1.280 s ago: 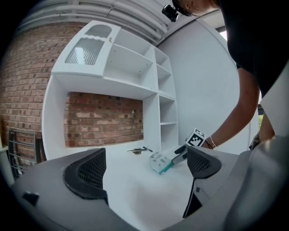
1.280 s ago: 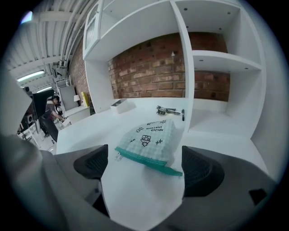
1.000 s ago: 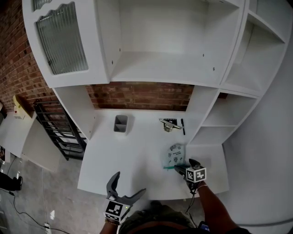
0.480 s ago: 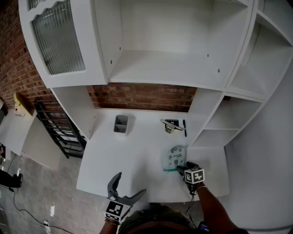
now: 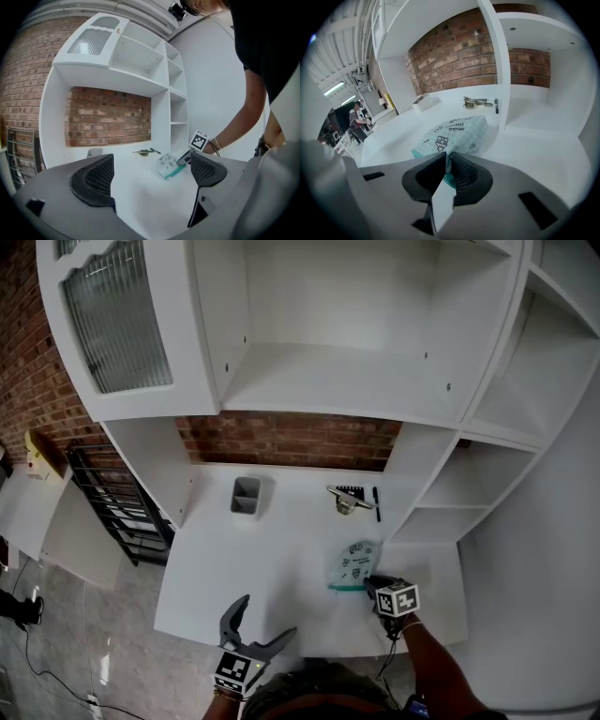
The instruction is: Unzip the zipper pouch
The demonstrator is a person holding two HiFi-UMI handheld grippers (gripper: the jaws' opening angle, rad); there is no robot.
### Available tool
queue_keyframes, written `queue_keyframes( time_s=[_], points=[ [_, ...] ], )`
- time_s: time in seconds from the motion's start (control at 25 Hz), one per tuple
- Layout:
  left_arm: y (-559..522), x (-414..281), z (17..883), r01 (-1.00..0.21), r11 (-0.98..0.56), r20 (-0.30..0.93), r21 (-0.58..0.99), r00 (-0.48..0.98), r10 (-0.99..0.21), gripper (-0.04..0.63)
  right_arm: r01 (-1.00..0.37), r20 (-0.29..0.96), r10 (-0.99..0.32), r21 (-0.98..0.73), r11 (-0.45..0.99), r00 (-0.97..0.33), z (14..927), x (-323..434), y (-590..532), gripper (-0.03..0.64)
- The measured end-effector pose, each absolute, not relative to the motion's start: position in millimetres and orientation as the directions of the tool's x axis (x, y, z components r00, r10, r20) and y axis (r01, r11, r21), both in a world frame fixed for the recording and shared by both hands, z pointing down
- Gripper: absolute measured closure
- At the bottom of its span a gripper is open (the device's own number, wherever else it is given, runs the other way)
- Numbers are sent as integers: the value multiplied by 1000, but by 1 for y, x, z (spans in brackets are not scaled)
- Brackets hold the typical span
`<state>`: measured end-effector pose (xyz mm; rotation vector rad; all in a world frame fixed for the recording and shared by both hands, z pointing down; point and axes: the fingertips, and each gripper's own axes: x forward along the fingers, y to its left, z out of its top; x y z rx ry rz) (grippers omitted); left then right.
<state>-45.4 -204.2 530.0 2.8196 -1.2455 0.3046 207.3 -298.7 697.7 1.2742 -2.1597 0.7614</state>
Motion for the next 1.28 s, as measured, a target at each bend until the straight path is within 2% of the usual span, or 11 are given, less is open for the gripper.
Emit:
queue_keyframes(
  time_s=[0.52,0.72,0.96,1.16,1.28],
  points=[
    [-205,-35,547,-684,-728,232,-55,700,-675,89,-748,440,-611,-479,460,-658,586,177,-307,594],
    [-207,-26,546,-648,-761,222,-35,737,-638,89,-669,389,-550,-512,539,-740,551,158,-286,594],
    [-203,-2,544,-548,-836,227,-28,811,-539,89,-540,268,-479,-562,627,-836,502,129,-247,594],
    [-198,20,526,-469,-883,162,18,873,-460,89,-433,189,-402,-577,693,-896,467,109,-221,594],
    [-194,31,513,-405,-914,133,-7,906,-403,89,-372,152,-352,-581,724,-923,452,99,-211,594]
  ],
)
